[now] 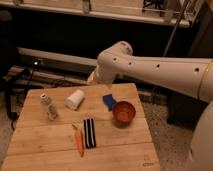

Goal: Pick up the ceramic cup

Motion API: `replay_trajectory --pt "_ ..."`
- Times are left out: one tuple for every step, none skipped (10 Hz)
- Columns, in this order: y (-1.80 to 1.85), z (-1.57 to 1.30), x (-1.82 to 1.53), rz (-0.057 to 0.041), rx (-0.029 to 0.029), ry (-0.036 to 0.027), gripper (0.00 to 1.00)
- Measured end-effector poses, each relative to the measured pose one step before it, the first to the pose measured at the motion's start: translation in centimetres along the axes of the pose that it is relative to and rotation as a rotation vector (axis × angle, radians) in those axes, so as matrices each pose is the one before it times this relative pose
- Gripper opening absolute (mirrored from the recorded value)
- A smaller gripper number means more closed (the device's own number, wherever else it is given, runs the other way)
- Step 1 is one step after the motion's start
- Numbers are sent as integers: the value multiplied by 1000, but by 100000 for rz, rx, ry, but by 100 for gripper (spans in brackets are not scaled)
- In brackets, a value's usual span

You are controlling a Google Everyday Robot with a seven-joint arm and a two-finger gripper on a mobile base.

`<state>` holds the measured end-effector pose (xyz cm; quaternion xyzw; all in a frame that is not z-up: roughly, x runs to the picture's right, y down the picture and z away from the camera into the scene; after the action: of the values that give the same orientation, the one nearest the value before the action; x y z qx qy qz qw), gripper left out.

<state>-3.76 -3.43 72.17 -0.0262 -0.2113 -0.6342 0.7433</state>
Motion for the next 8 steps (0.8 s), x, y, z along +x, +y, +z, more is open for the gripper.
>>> replay_trajectory --pt "-150 -542 455 139 -382 -133 67" --pt "-492 -757 788 -418 -1148 -886 67" --pt "-1050 -743 903 -774 -988 -1619 67" --pt "-1881 -298 989 -1380 -2262 -4534 67" --pt "-1612 366 516 -1108 -2004 -4042 67" --pt "-2327 958 494 -1618 -2854 -5483 67" --pt "-2336 1433 512 -1018 -3564 -6134 67" --pt "-1136 987 233 -174 -1966 -3658 67"
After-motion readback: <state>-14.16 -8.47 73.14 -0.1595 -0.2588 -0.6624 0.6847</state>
